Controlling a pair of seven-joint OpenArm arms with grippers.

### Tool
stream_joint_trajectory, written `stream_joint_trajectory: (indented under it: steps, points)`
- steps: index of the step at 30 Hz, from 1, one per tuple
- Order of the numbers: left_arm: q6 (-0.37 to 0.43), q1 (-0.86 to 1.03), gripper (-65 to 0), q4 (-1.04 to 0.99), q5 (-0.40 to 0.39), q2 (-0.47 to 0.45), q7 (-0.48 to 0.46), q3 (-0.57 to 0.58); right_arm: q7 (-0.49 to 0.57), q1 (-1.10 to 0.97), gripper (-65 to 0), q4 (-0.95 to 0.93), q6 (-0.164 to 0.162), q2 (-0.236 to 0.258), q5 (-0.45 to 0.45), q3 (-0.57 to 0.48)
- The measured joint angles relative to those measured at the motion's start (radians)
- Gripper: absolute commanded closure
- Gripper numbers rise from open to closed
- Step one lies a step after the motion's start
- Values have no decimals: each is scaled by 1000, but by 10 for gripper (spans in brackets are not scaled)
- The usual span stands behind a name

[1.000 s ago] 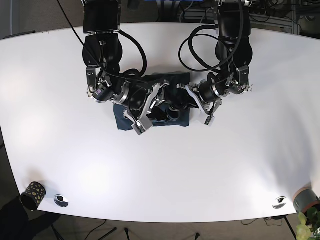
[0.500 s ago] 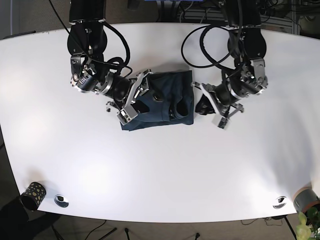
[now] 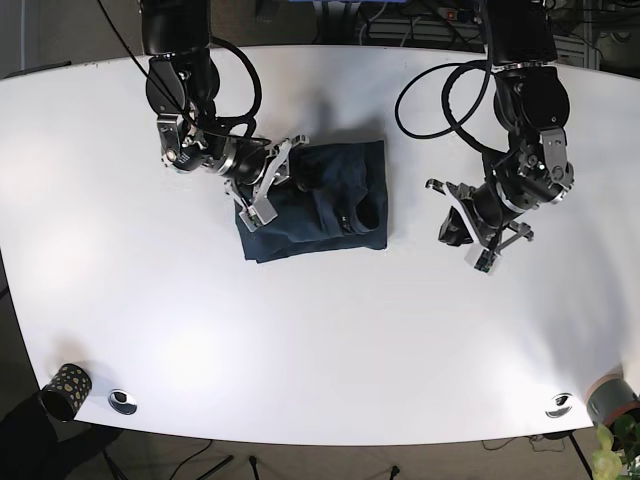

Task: Fold the T-shirt properly
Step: 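Press and square the folded bundle with both grippers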

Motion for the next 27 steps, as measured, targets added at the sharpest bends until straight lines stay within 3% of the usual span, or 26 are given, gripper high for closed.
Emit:
stream_joint_trajectory:
  steps: [5,7,10,14,19,27]
  points:
    - [0,-51,-43,-15,5,-4,-1,162,-3,-19,-103,127,5,27,6,4]
    - [0,-75,-43,-33,1,2,-1,227,-10,-19,-103,169,8,28,16,49]
    - [-3,-111,-43,-68,-8,40,-3,309,-100,18,-103,183,10,29,6,148]
    - [0,-130,-43,-96,3,100,-5,329,-149,94,-103,159,3,35,-7,225]
    - [0,-136,-43,-148,114,161,2,381,-151,170,-103,55,5,48,1,222]
    - [0,-68,-42,-148,146,177,-10,385,-130,208,-101,-127,1,43,-6,222]
